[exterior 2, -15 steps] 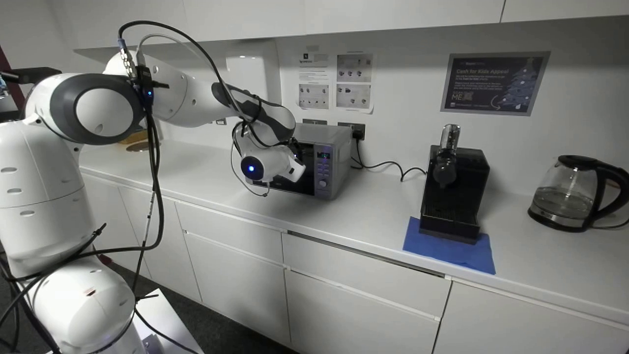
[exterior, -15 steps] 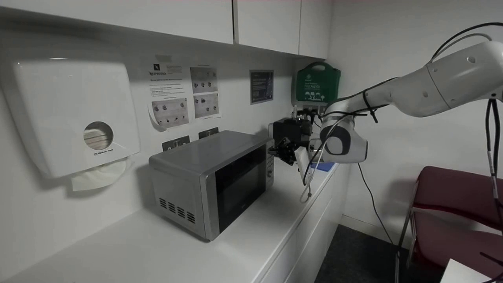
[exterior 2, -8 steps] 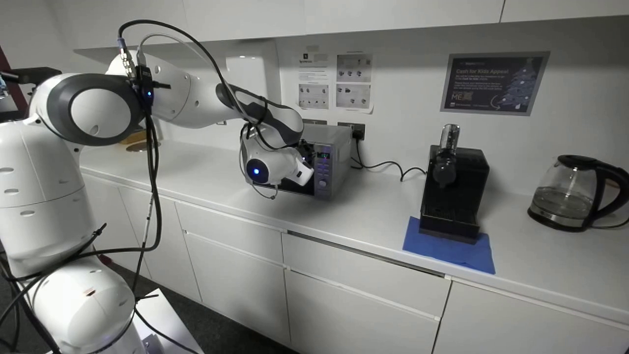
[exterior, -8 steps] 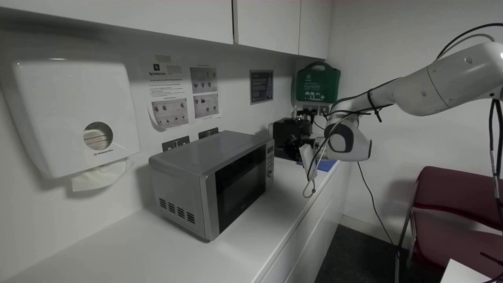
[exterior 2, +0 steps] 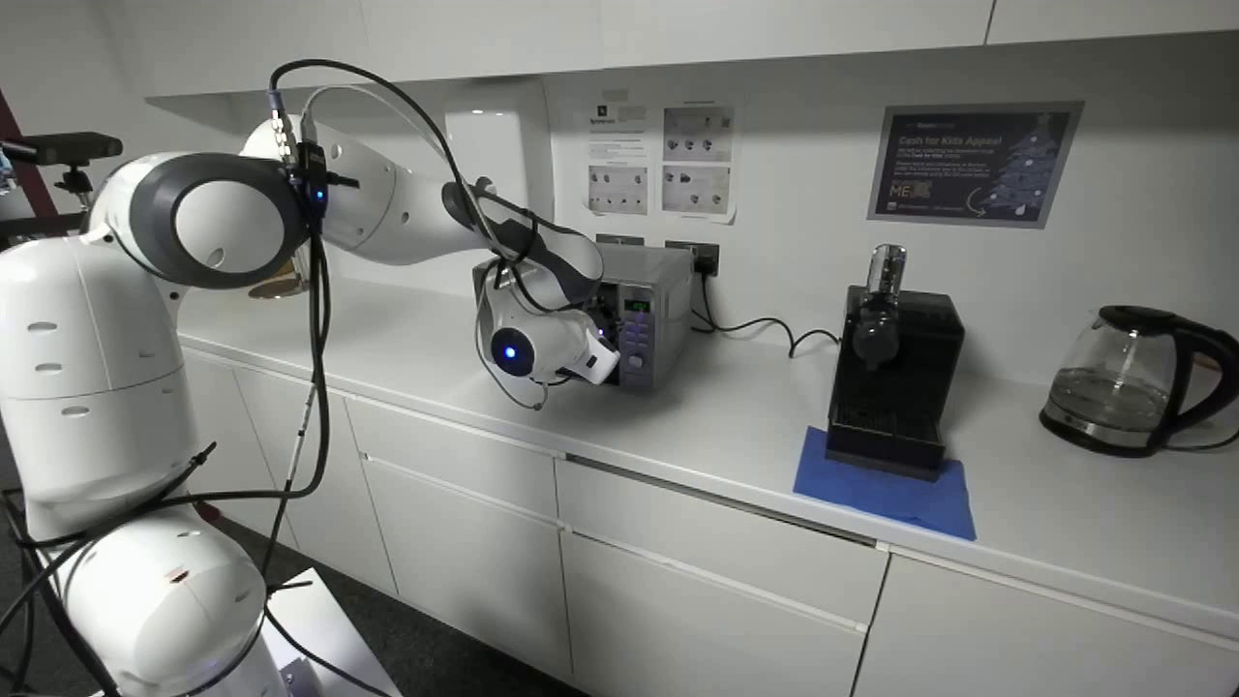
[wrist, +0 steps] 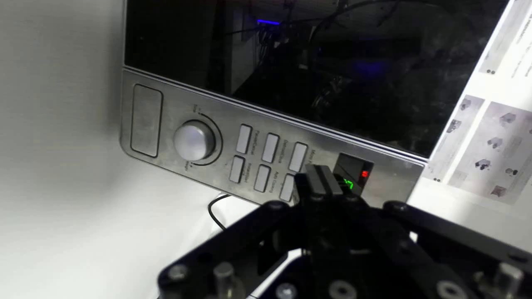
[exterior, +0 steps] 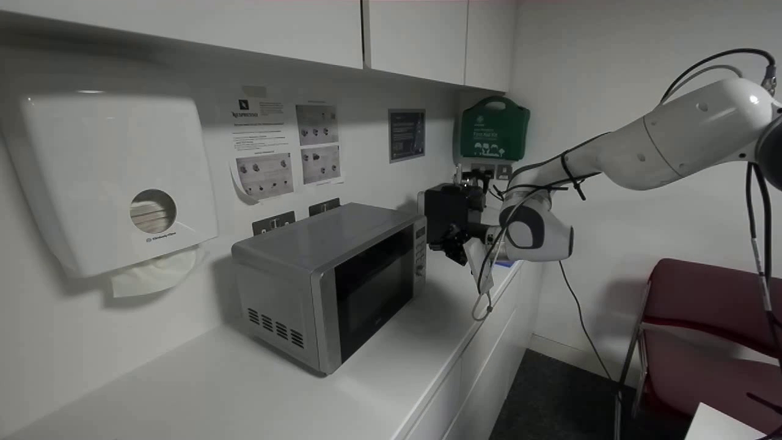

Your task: Press a button on the microwave.

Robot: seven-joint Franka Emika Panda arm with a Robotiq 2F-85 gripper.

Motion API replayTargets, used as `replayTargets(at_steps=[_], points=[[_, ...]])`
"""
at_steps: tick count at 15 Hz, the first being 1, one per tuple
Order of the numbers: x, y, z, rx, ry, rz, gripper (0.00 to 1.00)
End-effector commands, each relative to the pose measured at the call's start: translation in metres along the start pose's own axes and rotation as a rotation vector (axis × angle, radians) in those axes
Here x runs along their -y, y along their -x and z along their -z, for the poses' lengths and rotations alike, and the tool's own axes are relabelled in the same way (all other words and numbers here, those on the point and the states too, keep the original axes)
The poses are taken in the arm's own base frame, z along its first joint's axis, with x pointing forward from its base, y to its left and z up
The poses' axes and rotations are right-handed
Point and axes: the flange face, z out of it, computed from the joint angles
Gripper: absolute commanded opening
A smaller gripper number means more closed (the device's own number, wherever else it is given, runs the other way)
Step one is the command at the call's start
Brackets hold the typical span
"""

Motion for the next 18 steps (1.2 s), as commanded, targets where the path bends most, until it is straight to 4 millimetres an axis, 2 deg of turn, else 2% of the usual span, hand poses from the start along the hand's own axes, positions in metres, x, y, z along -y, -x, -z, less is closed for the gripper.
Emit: replayTargets(at_steps=[1, 6, 18], points=[[-0.006, -0.005, -0.009, 0.006, 0.012, -0.004, 0.00], [-0.009, -0.007, -0.020, 0.018, 0.021, 0.037, 0.00], [0.000, -0.011, -0.036, 0.029, 0.009, 0.084, 0.00]])
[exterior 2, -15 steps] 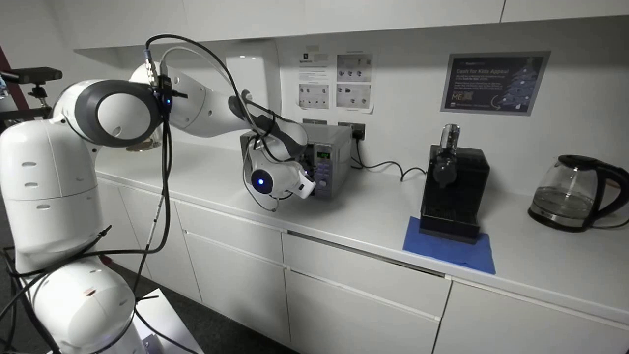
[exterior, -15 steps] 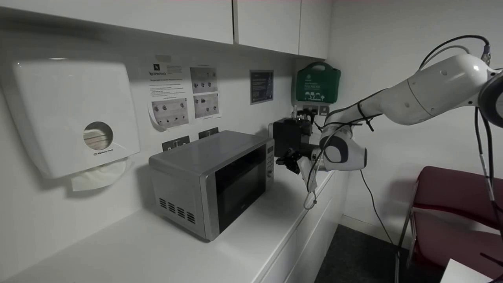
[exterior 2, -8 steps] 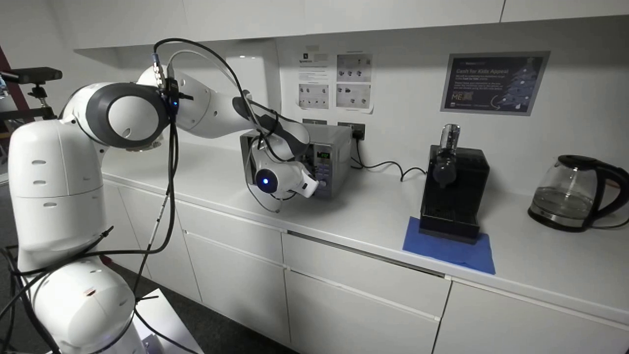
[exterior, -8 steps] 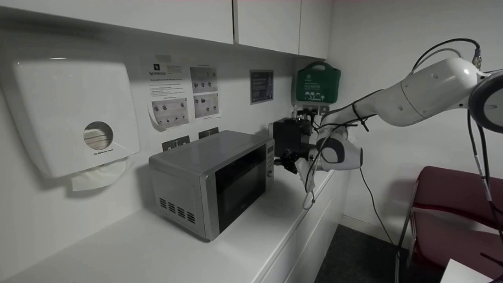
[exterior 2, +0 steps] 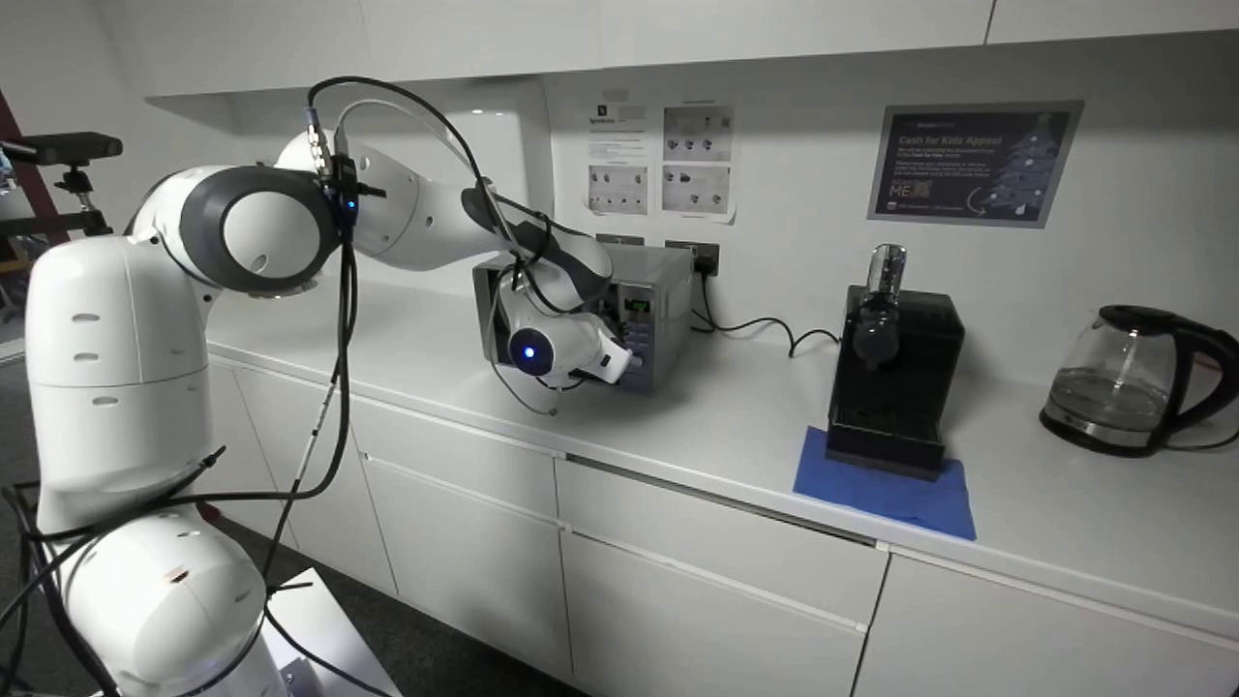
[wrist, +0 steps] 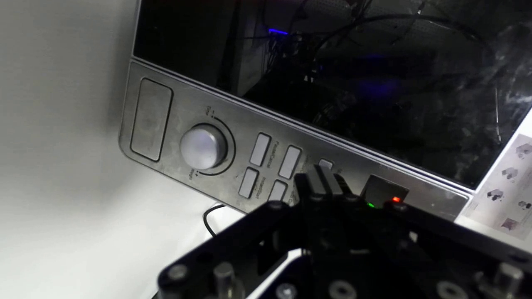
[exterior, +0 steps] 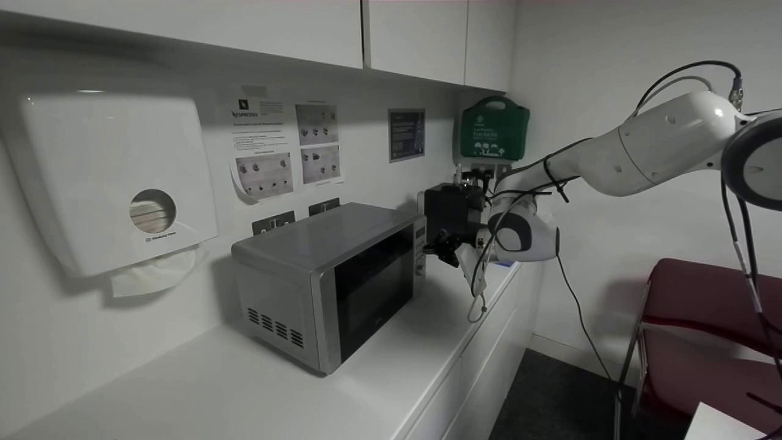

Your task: Press a button on the microwave.

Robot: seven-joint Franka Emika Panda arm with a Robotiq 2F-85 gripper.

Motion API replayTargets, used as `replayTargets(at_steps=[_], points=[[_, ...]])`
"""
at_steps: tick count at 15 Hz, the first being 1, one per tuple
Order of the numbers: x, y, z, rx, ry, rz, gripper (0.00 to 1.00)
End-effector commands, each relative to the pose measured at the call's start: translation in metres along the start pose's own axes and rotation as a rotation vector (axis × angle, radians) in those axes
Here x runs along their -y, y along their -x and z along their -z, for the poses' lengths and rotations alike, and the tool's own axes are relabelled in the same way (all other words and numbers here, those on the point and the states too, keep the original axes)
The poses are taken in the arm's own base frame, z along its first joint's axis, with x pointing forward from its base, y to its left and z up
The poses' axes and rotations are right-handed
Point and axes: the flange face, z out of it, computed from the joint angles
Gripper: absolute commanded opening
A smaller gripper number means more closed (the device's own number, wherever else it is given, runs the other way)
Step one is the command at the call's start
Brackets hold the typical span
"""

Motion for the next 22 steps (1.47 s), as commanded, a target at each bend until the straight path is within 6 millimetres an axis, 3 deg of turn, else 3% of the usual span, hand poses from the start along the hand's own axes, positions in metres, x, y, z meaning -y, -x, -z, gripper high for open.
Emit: replayTargets(at_steps=[1, 22], points=[[0.006, -0.007, -0.009, -0.003, -0.006, 0.003, 0.00], [0.018, -0.008, -0.023, 0.036, -0.026, 0.076, 0.00]])
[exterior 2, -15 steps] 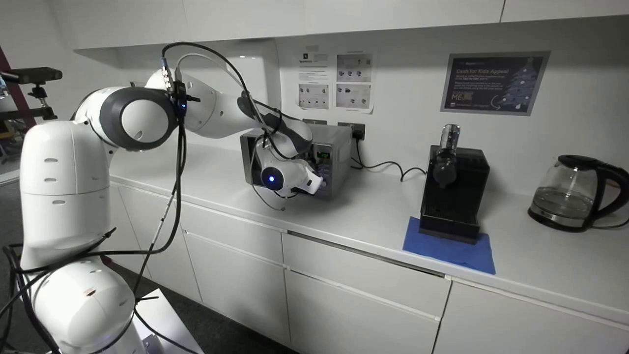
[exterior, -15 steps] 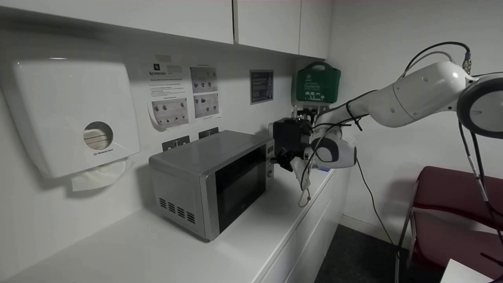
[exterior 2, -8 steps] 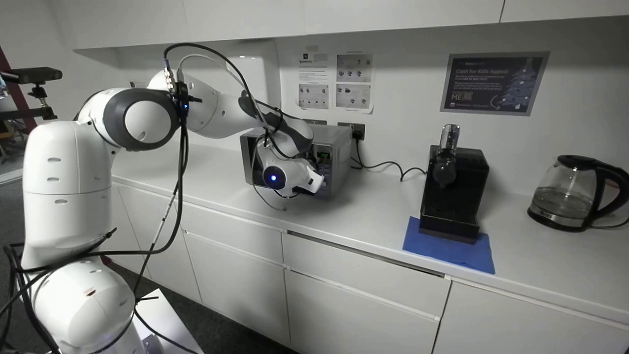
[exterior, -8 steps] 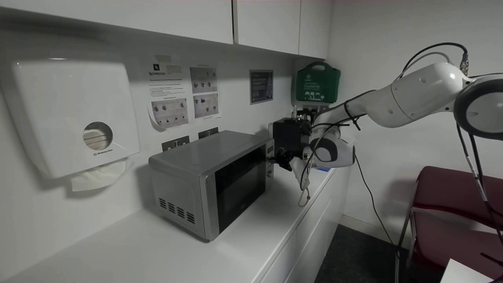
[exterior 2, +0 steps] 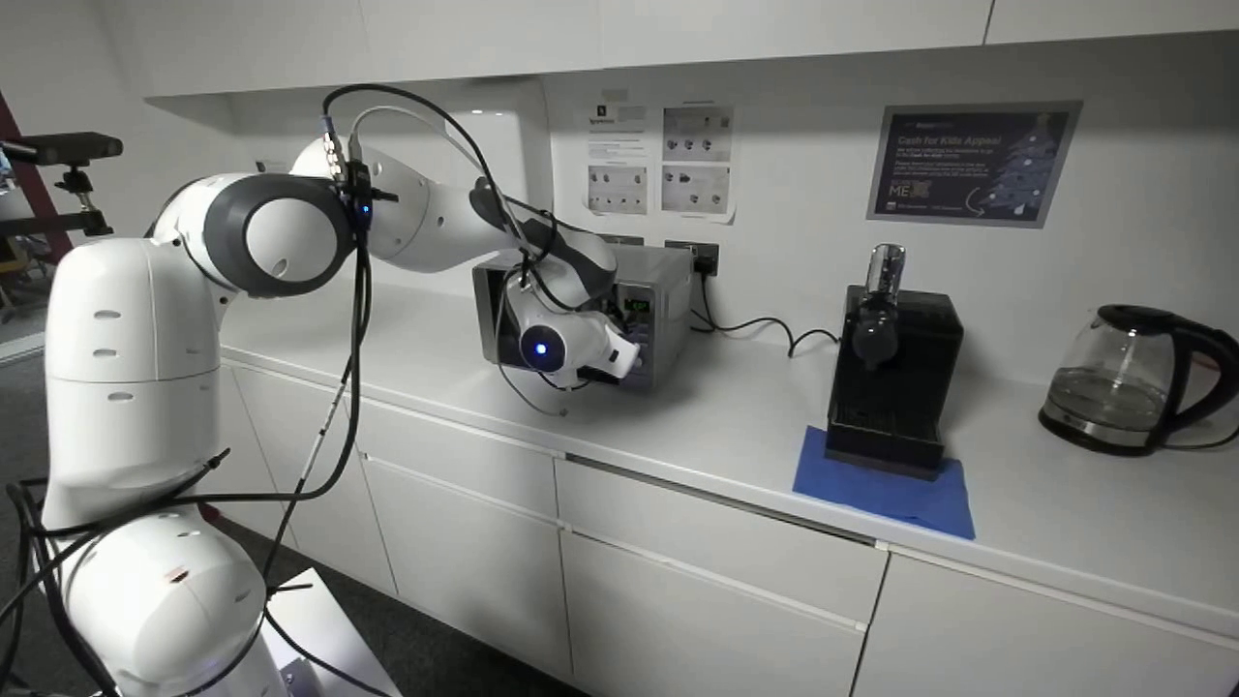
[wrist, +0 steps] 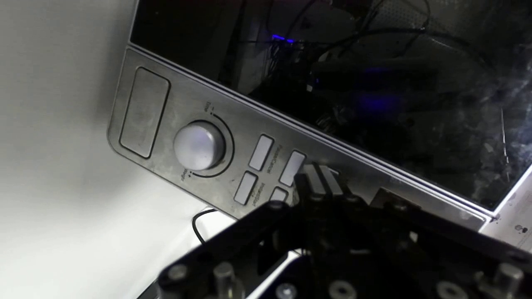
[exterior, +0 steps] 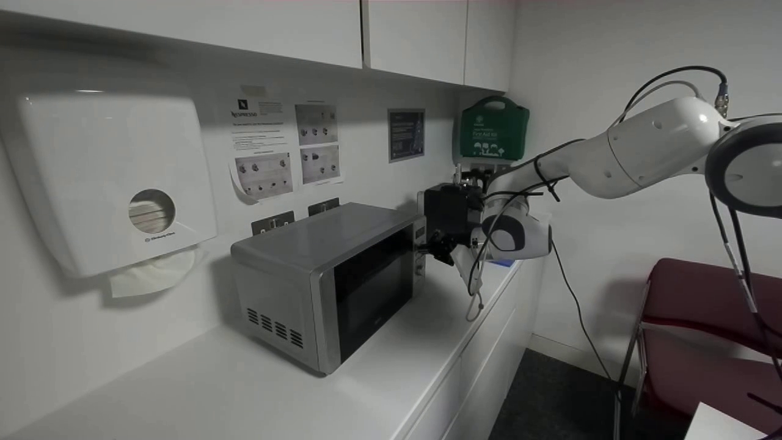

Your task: Press a button on the microwave.

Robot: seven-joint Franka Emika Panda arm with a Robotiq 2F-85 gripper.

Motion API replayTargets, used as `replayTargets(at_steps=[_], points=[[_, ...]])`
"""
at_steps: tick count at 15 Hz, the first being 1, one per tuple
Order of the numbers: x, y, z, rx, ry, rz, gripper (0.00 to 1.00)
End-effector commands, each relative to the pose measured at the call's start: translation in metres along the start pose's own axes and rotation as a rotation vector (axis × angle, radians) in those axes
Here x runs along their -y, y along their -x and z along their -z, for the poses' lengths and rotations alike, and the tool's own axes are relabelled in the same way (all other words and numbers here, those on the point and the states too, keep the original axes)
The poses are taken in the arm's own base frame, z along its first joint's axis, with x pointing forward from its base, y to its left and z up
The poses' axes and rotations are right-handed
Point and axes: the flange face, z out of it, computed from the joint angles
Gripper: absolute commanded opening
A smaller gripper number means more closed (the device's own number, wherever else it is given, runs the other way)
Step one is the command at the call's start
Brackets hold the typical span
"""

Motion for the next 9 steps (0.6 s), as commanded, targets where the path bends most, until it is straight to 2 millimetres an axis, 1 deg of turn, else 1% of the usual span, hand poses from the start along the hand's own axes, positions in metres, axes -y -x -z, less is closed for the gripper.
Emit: replayTargets(at_steps=[1, 3, 6, 9], points=[[0.017, -0.002, -0.002, 0.021, -0.028, 0.009, 0.00], [0.019, 0.002, 0.007, 0.038, -0.035, 0.025, 0.00], [0.028, 0.005, 0.019, 0.052, -0.055, 0.056, 0.00], [0.037, 0.008, 0.025, 0.057, -0.068, 0.067, 0.00]])
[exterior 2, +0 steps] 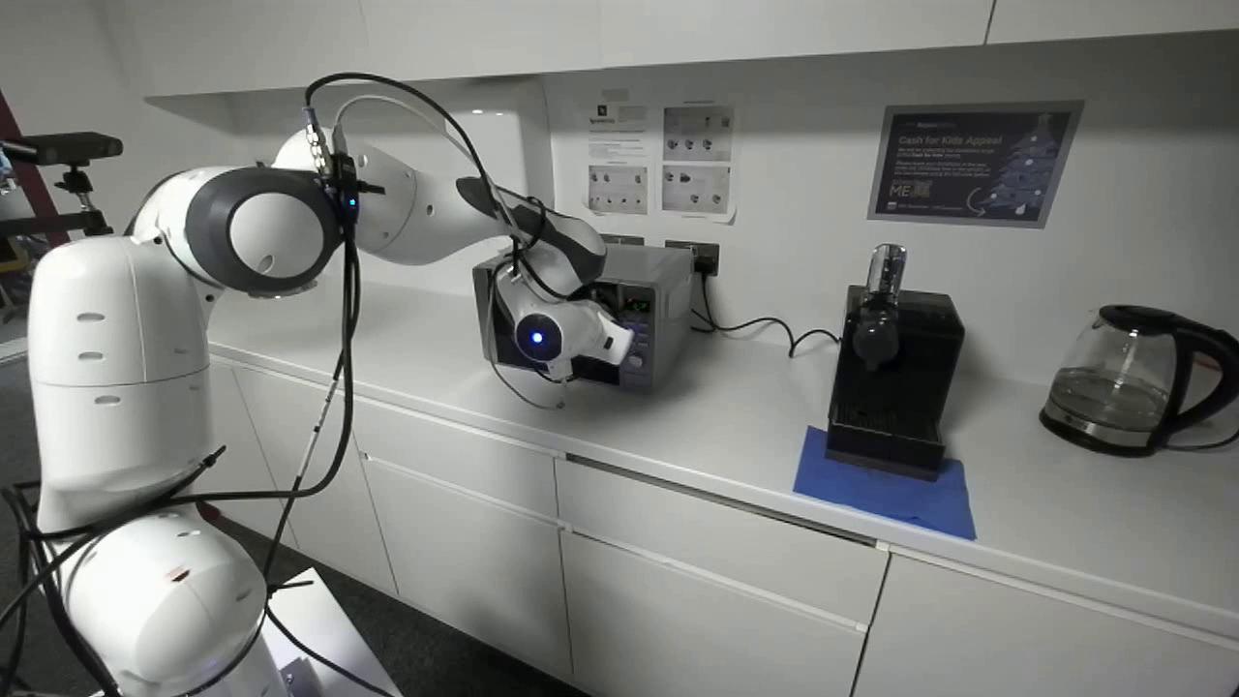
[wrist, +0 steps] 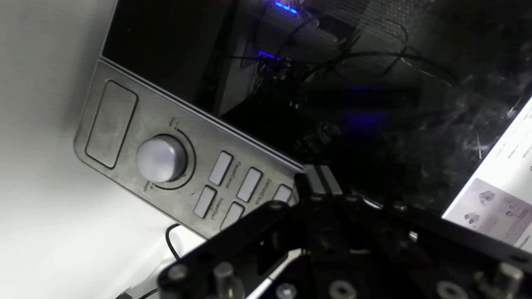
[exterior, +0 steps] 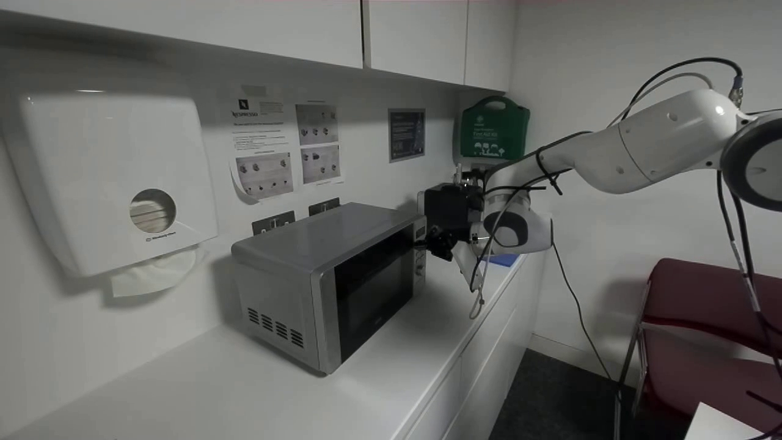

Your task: Press a button on the microwave.

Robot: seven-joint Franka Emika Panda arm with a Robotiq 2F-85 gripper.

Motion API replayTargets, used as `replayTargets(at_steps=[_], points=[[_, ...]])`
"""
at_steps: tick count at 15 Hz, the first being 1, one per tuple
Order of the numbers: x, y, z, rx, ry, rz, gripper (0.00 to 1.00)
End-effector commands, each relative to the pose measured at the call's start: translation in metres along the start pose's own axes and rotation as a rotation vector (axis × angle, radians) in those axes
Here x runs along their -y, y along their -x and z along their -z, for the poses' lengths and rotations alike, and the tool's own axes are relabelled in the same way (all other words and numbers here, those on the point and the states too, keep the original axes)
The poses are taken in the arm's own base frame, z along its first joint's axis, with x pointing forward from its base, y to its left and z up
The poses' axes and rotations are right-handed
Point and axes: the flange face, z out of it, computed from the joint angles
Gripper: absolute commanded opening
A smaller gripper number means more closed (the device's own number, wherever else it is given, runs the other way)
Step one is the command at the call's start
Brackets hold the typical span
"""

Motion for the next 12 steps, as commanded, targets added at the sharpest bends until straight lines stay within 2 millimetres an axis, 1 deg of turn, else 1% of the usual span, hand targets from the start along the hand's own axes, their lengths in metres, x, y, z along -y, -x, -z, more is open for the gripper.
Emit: replayTargets(at_steps=[1, 3, 5, 8, 12], points=[[0.017, 0.003, 0.019, 0.017, -0.043, 0.009, 0.00], [0.018, 0.006, 0.023, 0.023, -0.042, 0.016, 0.00], [0.011, 0.005, 0.029, 0.020, -0.033, 0.030, 0.00], [0.004, 0.005, 0.044, 0.014, -0.029, 0.029, 0.00], [0.008, 0.005, 0.062, 0.003, -0.043, 0.038, 0.00]])
